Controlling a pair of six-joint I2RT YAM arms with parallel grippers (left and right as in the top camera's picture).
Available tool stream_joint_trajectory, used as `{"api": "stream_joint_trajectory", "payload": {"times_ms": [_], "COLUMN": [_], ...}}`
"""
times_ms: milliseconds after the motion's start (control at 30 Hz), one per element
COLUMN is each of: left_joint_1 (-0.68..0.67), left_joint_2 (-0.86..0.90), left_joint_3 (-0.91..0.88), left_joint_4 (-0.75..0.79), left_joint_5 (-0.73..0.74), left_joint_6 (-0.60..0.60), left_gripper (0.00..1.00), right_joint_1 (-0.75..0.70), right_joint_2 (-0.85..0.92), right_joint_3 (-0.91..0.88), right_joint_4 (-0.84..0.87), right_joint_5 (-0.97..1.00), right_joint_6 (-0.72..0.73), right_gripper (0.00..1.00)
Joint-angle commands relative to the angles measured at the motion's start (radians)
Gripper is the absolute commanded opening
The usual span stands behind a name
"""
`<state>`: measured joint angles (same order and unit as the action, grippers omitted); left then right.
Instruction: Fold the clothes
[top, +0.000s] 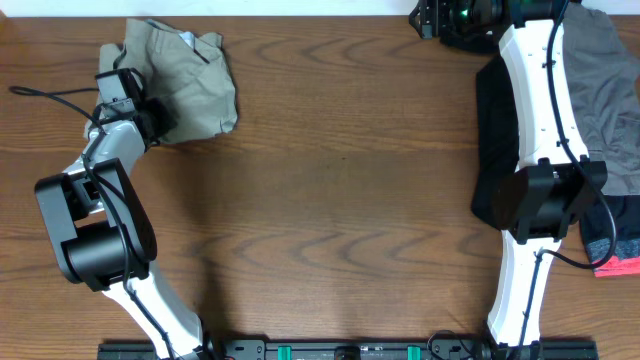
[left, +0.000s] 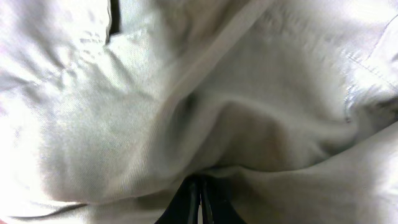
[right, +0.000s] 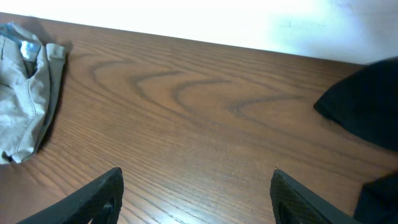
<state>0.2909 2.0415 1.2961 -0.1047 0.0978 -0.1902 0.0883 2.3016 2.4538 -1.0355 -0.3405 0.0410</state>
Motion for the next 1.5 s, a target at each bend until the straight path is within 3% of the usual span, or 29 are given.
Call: {"api": "stream_joint_trajectory", "payload": {"times_ms": [0, 100, 167, 300, 333, 367, 400, 733, 967, 1200, 1467], "left_joint_1": [0.0, 0.0, 0.0, 0.0, 0.0, 0.0, 0.0, 0.0, -0.002, -0.024, -0.024], "left_joint_2": [0.014, 0.014, 0.009, -0.046, -0.071, -0.099, -0.137, -0.572, -0.841, -0.998, -1.105], "left_joint_3": [0.001, 0.001, 0.001, 0.006, 0.006, 0.006, 0.006, 0.006, 0.006, 0.006, 0.006], "left_joint_4": [0.02, 0.018, 0.007, -0.066, -0.085, -0.106, -0.129, -0.32, -0.553, -0.74, -0.768], "left_joint_5": [-0.005, -0.004, 0.0, 0.037, 0.041, 0.042, 0.044, 0.044, 0.044, 0.044, 0.043], "left_joint_6": [0.017, 0.016, 0.016, 0.014, 0.013, 0.013, 0.013, 0.024, 0.022, 0.02, 0.021], "left_gripper": [0.06, 0.07, 0.17, 0.59, 0.67, 0.86, 0.98, 0.98, 0.98, 0.98, 0.98], "right_joint_1": [0.018, 0.018, 0.018, 0.016, 0.014, 0.01, 0.005, -0.045, -0.08, -0.106, -0.109], "right_joint_2": [0.013, 0.013, 0.013, 0.012, 0.011, 0.006, 0.0, -0.175, -0.323, -0.403, -0.525], "right_joint_3": [-0.001, -0.001, -0.001, 0.0, 0.0, 0.0, 0.0, 0.0, 0.0, 0.0, 0.0], "right_joint_4": [0.003, 0.014, 0.023, 0.034, 0.036, 0.036, 0.036, 0.005, -0.093, -0.211, -0.235], "right_joint_5": [0.0, 0.0, -0.001, 0.0, 0.0, 0.0, 0.0, 0.159, 0.193, 0.204, 0.224], "right_joint_6": [-0.013, -0.013, -0.013, -0.015, -0.016, -0.015, -0.016, -0.014, -0.042, -0.047, -0.06], "right_gripper": [0.73, 0.74, 0.73, 0.78, 0.87, 0.99, 0.99, 0.99, 0.99, 0.99, 0.99]}}
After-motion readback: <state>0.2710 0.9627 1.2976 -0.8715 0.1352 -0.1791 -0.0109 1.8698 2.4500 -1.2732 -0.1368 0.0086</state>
